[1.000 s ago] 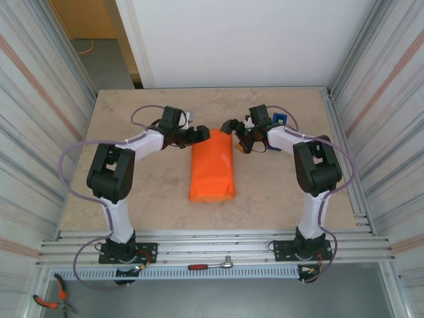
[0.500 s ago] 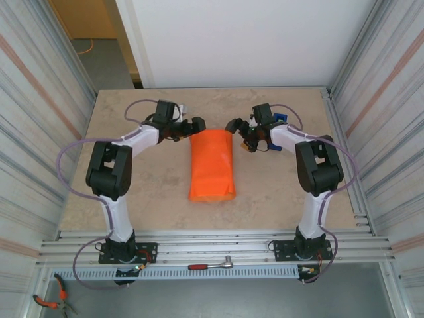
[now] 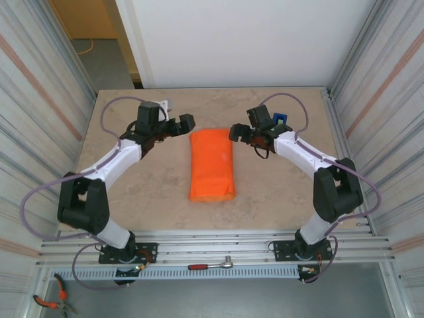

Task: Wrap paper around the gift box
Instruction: Press the wrapping paper onto the gift box.

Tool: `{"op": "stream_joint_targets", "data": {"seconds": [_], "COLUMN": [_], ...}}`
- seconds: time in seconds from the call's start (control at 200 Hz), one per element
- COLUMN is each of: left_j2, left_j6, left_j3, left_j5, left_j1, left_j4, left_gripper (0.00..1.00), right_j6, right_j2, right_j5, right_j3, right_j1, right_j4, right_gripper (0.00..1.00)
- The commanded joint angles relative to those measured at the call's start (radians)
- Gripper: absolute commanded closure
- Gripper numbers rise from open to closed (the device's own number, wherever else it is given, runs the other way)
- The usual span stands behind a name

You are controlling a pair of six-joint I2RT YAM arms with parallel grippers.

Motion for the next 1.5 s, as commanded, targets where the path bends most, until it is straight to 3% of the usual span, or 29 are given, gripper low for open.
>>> {"op": "stream_joint_targets", "data": {"seconds": [0.0,0.08,0.175,0.301,0.481,0.591,0.691,0.877,0.962,1.172,1.358,1.498], "left_j2": [-0.112,-0.19,-0.263,-0.327,-0.401,-0.418,-0.389,-0.299,-0.264,-0.212,-0.19,-0.145], "left_j6": [0.044,0.057,0.059,-0.059,-0.061,-0.187,-0.215,-0.08,-0.047,-0.074,-0.115,-0.135], "left_j3": [-0.124,-0.215,-0.291,-0.321,-0.425,-0.519,-0.533,-0.461,-0.442,-0.485,-0.521,-0.513], "left_j5": [-0.218,-0.23,-0.17,-0.224,-0.09,-0.071,-0.014,0.052,0.064,0.029,0.008,0.027], "left_j1": [-0.007,0.005,0.029,0.05,0.08,0.078,0.073,-0.024,-0.061,-0.13,-0.186,-0.213], "left_j4": [0.099,0.17,0.221,0.113,0.139,0.232,0.188,0.028,0.002,0.042,0.116,0.171], "left_gripper": [0.01,0.01,0.01,0.01,0.01,0.01,0.01,0.07,0.15,0.2,0.21,0.27], "right_j6": [-0.032,0.006,0.03,0.076,0.15,0.201,0.243,0.271,0.267,0.251,0.259,0.253], "right_j2": [-0.072,-0.124,-0.15,-0.16,-0.212,-0.253,-0.286,-0.307,-0.301,-0.252,-0.173,-0.09], "right_j5": [0.059,0.051,-0.049,-0.117,-0.143,-0.132,-0.108,-0.132,-0.158,-0.203,-0.252,-0.289], "right_j3": [-0.056,-0.115,-0.149,-0.196,-0.332,-0.402,-0.445,-0.484,-0.476,-0.432,-0.404,-0.353], "right_j1": [0.014,0.019,0.01,0.025,0.072,0.112,0.147,0.169,0.173,0.176,0.187,0.196], "right_j4": [0.001,0.055,0.081,0.108,0.192,0.213,0.205,0.209,0.213,0.216,0.26,0.275], "right_gripper": [0.02,0.02,0.02,0.02,0.02,0.02,0.02,0.02,0.02,0.0,0.07,0.19]}}
